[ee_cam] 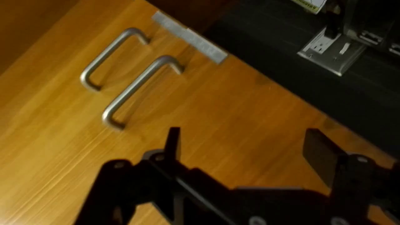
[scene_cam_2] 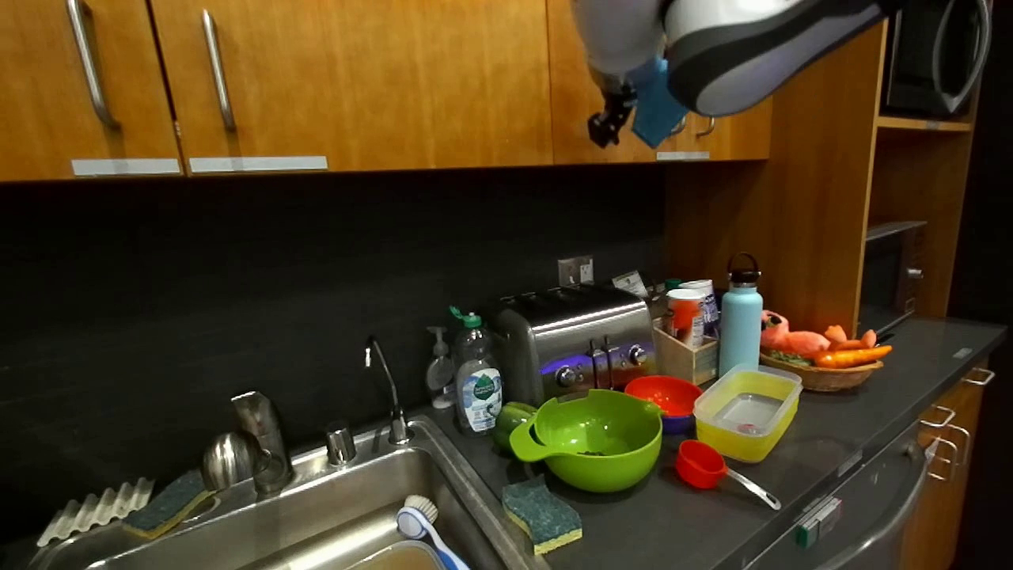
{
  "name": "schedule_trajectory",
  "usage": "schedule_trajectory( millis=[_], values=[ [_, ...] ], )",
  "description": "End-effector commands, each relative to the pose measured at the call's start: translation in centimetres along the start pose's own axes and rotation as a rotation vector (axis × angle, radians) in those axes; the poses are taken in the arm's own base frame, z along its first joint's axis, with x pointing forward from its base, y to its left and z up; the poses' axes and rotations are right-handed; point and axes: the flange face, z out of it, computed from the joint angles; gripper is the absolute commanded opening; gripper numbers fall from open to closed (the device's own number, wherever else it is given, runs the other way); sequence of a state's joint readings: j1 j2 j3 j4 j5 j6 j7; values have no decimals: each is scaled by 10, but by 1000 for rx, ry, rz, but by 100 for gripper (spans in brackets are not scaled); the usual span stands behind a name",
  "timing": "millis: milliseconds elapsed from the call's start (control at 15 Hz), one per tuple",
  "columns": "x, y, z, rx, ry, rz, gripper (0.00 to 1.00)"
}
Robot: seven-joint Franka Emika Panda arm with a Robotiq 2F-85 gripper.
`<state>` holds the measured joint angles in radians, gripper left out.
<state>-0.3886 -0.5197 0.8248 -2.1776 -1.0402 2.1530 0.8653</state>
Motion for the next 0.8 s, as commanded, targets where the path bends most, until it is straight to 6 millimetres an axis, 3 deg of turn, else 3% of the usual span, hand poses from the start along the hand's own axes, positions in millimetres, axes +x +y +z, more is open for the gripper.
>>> schedule_trajectory(
  millis=[0,133,333,533,733],
  values=[
    [19,21,-83,-155,-35,82,100],
    [17,40,-119,-229,-89,118,100],
    [5,92,-154,-409,-159,175,100],
    [-16,154,-153,-540,-236,241,100],
    [-45,216,-126,-493,-298,371,100]
  ],
)
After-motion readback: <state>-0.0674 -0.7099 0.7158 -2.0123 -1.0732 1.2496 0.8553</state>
